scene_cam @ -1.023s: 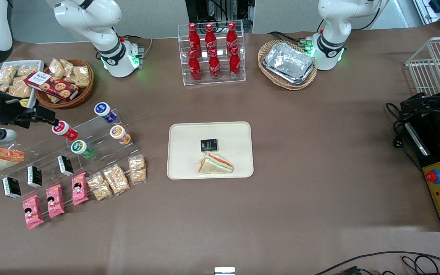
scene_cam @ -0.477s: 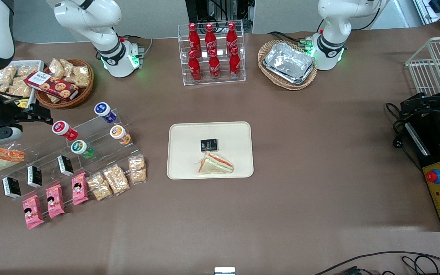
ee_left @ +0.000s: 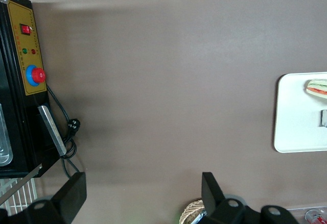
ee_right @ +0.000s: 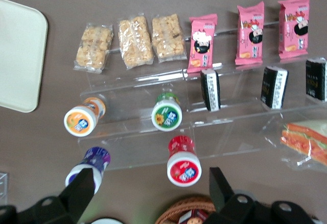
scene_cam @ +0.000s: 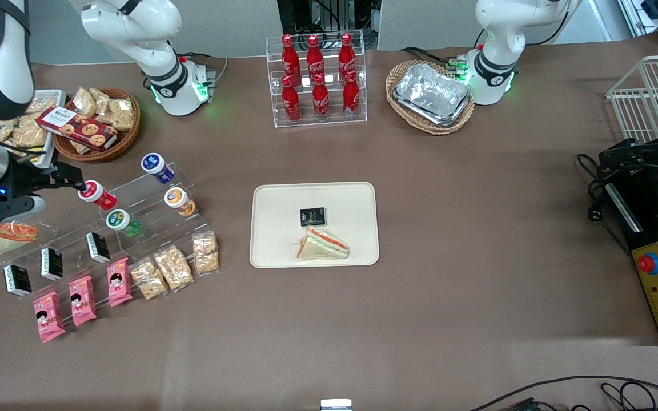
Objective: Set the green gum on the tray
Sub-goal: 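Lower the open right gripper around the green-capped gum bottle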
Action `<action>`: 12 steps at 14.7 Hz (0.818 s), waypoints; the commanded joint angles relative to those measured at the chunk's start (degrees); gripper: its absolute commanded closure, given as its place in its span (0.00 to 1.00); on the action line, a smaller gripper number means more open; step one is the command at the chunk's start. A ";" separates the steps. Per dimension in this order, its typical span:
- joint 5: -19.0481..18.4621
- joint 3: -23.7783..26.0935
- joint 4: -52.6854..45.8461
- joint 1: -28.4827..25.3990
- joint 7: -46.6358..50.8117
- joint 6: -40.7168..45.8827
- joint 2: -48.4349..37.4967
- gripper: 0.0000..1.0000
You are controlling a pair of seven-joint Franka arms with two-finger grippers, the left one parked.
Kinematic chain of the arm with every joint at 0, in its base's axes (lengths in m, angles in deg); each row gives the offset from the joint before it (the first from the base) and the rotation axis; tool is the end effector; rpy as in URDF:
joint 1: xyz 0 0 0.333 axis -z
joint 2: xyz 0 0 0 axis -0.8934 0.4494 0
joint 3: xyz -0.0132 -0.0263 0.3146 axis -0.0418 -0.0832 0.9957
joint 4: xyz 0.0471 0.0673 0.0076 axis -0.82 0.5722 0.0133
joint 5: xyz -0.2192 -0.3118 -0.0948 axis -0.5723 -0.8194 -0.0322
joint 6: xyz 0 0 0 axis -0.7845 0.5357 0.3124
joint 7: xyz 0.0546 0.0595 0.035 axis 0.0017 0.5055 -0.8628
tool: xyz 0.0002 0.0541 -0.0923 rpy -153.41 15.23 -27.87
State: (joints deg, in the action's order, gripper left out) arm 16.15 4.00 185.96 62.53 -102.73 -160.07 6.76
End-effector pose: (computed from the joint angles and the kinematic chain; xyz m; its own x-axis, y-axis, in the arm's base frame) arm 0.5541 -0.0355 0.5377 0.9502 0.2790 -0.1386 0.2785 -0.9601 -0.0235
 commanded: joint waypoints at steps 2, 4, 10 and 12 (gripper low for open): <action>-0.20 0.12 9.76 0.33 -2.82 -8.39 -3.09 0.00; 0.15 -0.76 11.68 0.41 -2.82 -9.78 -2.39 0.00; 1.03 -1.73 21.87 0.33 -4.31 -21.46 -2.48 0.00; 1.03 -1.73 25.13 0.24 -4.40 -25.68 -2.39 0.00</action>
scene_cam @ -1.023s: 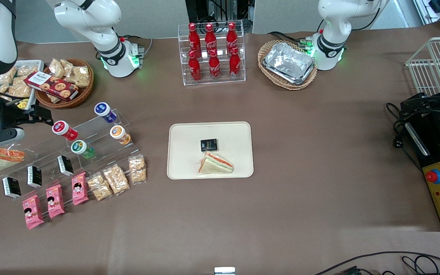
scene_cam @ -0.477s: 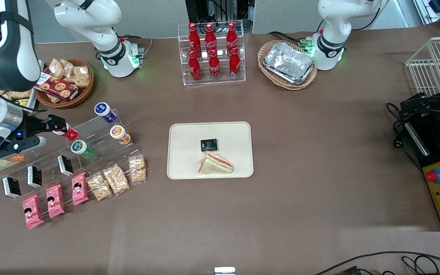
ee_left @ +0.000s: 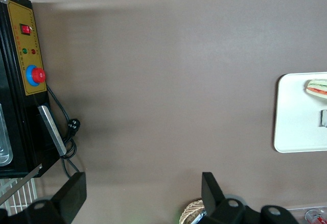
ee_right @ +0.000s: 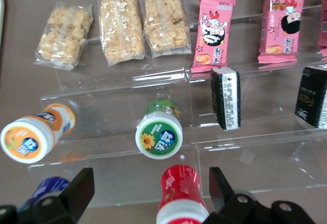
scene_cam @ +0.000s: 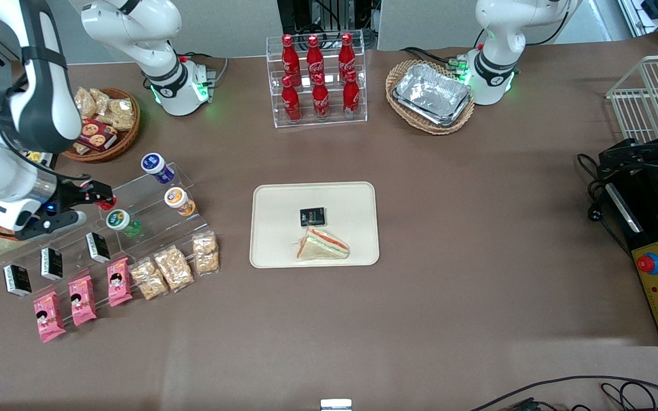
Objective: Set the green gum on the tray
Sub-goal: 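Lower the open right gripper around the green-capped gum bottle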
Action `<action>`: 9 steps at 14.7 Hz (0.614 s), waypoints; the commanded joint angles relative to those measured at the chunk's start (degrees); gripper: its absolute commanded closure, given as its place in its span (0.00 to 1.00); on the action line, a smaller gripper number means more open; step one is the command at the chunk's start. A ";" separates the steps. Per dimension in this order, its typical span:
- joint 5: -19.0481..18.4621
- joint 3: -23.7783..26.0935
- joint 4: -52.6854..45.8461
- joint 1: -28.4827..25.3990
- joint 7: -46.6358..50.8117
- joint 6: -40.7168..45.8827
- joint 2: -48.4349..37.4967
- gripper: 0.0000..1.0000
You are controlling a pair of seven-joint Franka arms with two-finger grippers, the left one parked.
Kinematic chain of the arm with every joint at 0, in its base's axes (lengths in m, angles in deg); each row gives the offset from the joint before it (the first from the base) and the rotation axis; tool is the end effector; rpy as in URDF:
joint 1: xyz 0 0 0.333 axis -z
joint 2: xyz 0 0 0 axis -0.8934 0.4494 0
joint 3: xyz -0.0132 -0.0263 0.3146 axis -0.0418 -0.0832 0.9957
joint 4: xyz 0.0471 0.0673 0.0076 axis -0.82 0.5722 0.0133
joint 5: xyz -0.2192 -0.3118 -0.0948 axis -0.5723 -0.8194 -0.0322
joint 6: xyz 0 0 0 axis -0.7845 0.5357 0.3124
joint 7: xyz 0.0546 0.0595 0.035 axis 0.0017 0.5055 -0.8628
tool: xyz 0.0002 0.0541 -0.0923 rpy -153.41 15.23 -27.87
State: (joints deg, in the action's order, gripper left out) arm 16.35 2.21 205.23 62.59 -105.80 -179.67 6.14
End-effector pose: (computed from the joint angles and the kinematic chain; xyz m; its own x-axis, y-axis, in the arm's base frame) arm 0.5337 -0.0508 0.4139 0.9446 0.3055 -0.1197 0.3042 -0.9521 -0.0300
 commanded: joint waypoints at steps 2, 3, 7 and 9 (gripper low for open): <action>0.84 0.06 7.71 0.00 -1.33 -9.08 -1.15 0.00; 0.84 0.06 8.15 0.09 -1.33 -10.31 -0.71 0.00; 0.84 0.06 9.82 -0.09 -1.33 -14.26 0.52 0.00; 0.84 0.06 10.52 -0.09 -1.33 -16.28 1.48 0.00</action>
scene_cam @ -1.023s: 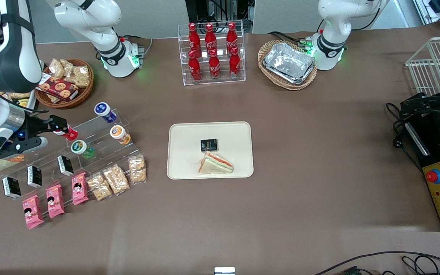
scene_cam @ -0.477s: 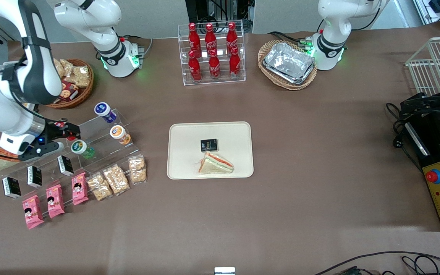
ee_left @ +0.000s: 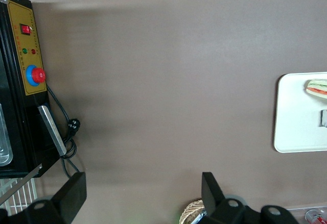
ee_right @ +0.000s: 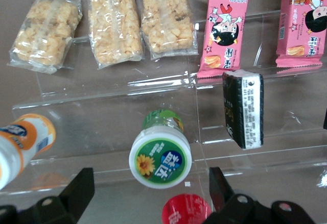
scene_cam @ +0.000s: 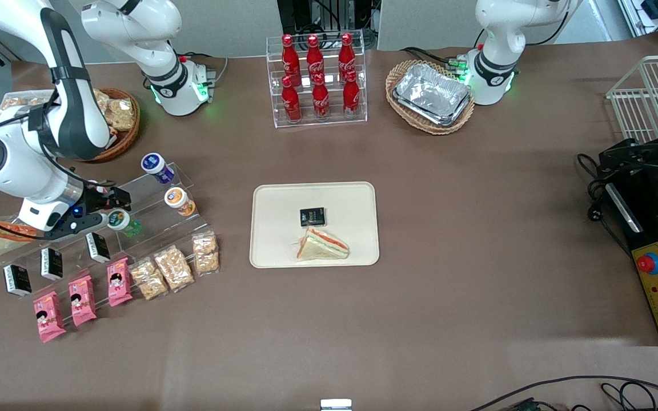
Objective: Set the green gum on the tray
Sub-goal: 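Lower the open right gripper around the green-capped gum bottle, then close the right gripper on the green gum bottle and lift it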
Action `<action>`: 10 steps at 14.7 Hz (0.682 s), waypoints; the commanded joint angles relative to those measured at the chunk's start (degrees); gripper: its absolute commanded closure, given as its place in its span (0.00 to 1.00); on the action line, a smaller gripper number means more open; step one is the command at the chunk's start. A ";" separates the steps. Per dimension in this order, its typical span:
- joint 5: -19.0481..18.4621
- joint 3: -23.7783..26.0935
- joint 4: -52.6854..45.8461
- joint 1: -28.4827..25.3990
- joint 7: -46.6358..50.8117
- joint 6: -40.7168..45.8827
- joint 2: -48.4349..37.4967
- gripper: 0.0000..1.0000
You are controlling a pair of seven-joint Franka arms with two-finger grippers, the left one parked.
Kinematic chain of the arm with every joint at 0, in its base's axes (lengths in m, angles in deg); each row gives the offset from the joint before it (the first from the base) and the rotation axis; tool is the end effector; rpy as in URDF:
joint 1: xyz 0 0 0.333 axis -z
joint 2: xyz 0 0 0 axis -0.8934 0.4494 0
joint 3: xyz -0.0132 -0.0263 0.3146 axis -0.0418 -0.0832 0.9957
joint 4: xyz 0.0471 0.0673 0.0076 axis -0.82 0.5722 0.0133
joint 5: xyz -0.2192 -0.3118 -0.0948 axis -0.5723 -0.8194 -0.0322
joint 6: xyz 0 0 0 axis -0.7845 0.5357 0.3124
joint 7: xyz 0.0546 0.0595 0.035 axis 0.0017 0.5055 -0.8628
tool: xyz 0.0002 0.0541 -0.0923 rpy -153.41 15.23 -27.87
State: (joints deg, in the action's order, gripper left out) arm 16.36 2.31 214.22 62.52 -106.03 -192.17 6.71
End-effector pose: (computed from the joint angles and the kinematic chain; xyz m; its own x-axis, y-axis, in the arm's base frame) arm 0.5183 -0.0474 0.3563 0.9463 0.3151 -0.0722 0.3151 -0.9490 -0.0115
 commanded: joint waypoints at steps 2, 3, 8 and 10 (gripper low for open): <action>0.83 -0.04 1.80 -0.01 -1.10 -5.37 1.79 0.01; 0.83 -0.04 1.72 -0.01 -1.10 -5.46 1.88 0.04; 0.83 -0.04 1.80 0.07 -1.45 -6.17 2.58 0.08; 0.83 -0.04 1.98 0.16 -1.63 -6.25 2.67 0.10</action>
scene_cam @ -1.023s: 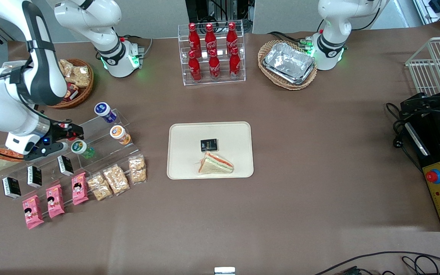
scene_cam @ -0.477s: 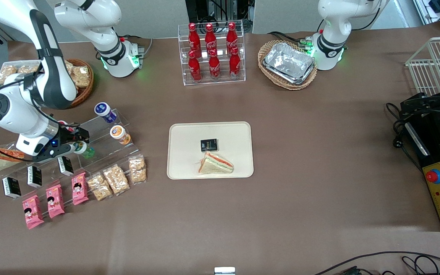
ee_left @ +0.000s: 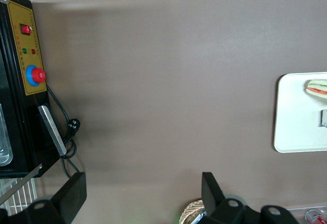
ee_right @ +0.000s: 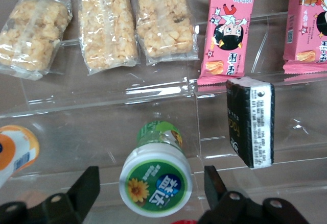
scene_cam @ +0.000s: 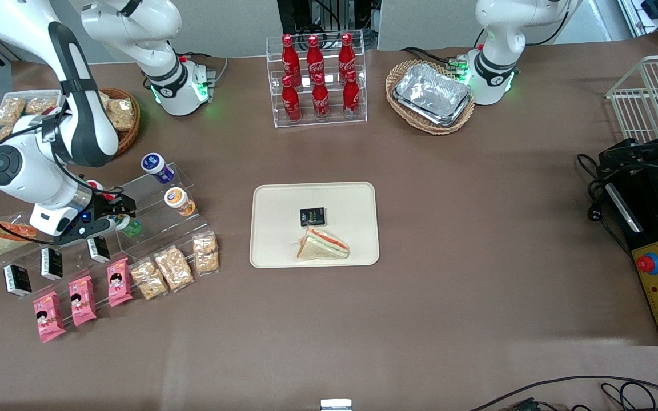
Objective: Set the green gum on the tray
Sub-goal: 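Close the right gripper on the green gum bottle and lift it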
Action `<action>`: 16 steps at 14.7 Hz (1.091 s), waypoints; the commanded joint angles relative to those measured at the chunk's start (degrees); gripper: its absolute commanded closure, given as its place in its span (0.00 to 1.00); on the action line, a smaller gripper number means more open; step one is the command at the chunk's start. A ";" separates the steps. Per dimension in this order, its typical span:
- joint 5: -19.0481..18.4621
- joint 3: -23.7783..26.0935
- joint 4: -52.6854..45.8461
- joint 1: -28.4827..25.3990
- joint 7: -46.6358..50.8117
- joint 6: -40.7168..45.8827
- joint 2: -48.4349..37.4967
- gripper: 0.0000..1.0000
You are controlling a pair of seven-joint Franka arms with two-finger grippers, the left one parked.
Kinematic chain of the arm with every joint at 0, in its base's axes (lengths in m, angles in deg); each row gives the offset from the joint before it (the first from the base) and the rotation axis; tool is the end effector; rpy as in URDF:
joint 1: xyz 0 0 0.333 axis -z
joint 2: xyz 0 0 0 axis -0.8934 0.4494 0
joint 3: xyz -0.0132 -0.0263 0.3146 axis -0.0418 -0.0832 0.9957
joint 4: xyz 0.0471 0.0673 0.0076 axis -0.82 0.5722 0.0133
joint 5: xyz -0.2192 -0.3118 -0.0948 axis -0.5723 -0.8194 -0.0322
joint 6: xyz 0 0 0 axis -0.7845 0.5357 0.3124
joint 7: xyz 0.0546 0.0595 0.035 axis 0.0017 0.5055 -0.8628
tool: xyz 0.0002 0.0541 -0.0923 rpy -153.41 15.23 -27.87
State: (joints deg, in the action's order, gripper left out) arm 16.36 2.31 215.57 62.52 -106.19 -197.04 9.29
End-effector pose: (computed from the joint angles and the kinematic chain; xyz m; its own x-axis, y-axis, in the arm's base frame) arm 0.5212 -0.0474 0.3298 0.9460 0.3189 -0.0584 0.3193 -0.9476 -0.0017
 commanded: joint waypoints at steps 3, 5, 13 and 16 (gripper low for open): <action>0.83 -0.04 1.68 0.25 -1.91 -2.27 0.00 0.11; 0.83 -0.04 1.77 0.34 -2.61 -2.27 0.00 0.19; 1.09 -1.36 -4.28 0.34 -7.53 3.51 -0.35 0.53; 1.18 -1.36 -12.97 -0.01 -7.36 14.74 -0.35 0.56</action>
State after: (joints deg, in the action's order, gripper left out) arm 16.39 0.97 211.00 62.61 -112.37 -192.59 9.12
